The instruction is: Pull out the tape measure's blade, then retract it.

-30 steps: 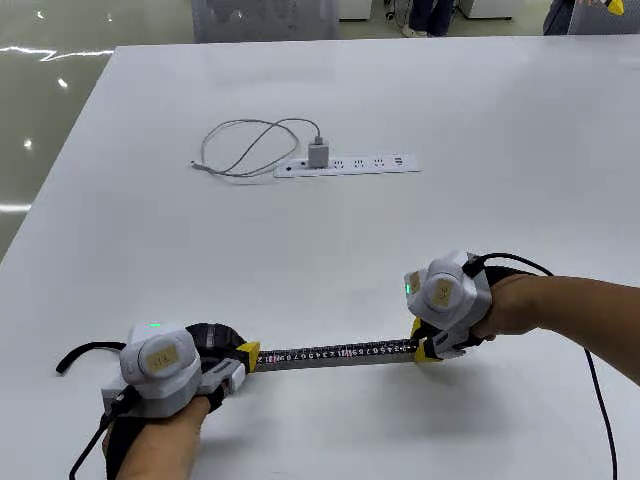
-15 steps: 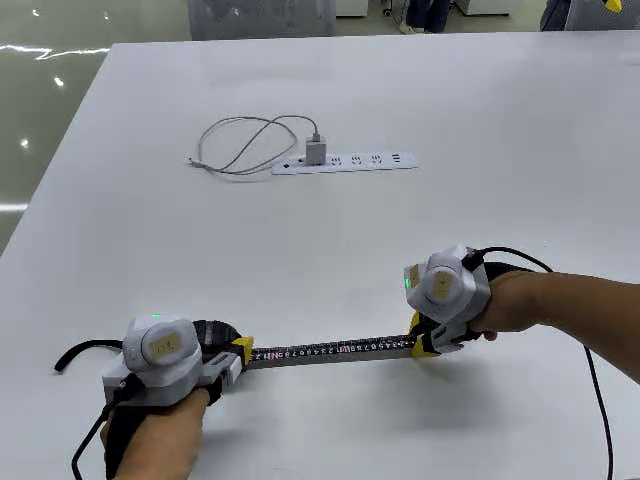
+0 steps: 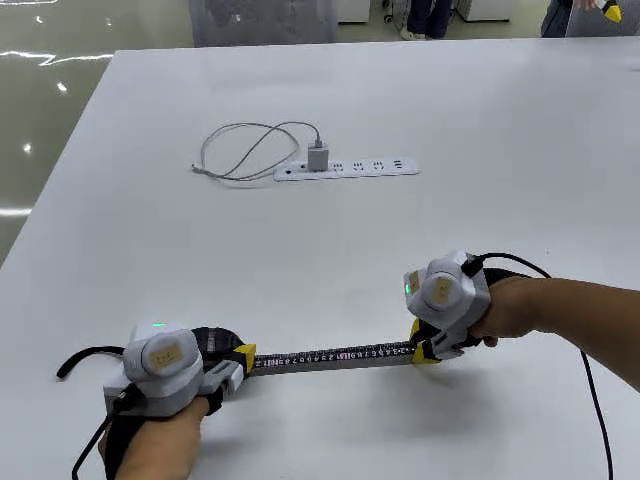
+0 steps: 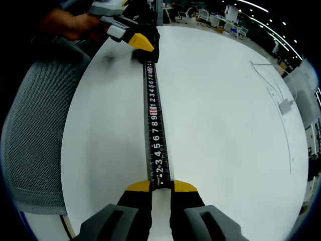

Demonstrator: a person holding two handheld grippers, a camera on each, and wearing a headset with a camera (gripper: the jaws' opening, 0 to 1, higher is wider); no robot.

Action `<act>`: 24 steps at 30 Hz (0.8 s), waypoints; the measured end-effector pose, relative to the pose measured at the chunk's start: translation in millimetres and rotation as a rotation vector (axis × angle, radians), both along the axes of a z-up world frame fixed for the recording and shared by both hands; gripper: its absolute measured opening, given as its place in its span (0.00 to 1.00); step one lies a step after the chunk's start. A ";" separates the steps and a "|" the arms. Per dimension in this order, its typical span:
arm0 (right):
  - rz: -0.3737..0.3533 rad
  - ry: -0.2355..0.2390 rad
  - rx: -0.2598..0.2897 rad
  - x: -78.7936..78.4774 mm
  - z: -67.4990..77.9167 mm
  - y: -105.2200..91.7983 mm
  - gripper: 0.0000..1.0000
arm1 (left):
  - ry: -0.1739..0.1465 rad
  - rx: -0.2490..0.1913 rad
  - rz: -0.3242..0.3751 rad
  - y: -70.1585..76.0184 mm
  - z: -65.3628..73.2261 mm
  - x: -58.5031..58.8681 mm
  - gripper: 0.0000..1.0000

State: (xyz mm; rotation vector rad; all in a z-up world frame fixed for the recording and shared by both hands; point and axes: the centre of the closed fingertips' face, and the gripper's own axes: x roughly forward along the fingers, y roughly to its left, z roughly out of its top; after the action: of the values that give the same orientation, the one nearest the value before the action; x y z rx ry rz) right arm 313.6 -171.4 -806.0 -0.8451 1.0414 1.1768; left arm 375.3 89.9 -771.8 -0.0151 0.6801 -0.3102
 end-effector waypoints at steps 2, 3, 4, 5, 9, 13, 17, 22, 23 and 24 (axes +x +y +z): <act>0.019 -0.005 0.002 -0.1 0.0 0.4 0.09 | 0.005 0.001 -0.002 0.2 -0.3 0.4 0.61; 0.020 -0.006 0.005 -0.1 0.1 0.7 0.09 | 0.005 0.001 -0.002 0.0 -0.4 0.1 0.61; 0.016 -0.006 0.008 -0.1 0.1 1.1 0.09 | 0.006 0.001 -0.004 -0.1 -0.4 -0.1 0.61; 0.010 -0.005 0.009 -0.1 0.2 1.4 0.09 | 0.005 0.002 -0.004 -0.1 -0.5 -0.3 0.61; 0.007 -0.002 0.004 0.6 0.3 3.0 0.09 | 0.007 0.003 -0.009 -0.3 -1.0 -0.9 0.61; -0.034 0.009 0.003 2.3 0.1 4.3 0.09 | 0.013 0.007 -0.009 -0.5 -1.4 0.4 0.61; -0.021 -0.001 0.002 1.4 0.2 5.8 0.09 | 0.011 0.009 -0.011 -0.6 -2.0 0.2 0.61; -0.029 0.004 0.009 2.6 0.0 7.6 0.09 | 0.010 0.010 -0.013 -0.5 -2.0 0.3 0.61; -0.034 0.008 0.006 3.0 -0.3 8.1 0.09 | 0.009 0.011 -0.013 -0.5 -2.0 0.3 0.61; -0.026 0.006 -0.001 2.1 -0.6 9.1 0.09 | 0.008 0.011 -0.014 -0.5 -2.1 0.2 0.61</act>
State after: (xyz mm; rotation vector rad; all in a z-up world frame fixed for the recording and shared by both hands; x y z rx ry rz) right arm 315.8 -162.3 -806.5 -0.8265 1.0553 1.1578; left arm 375.5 89.3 -773.9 -0.0009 0.6900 -0.3195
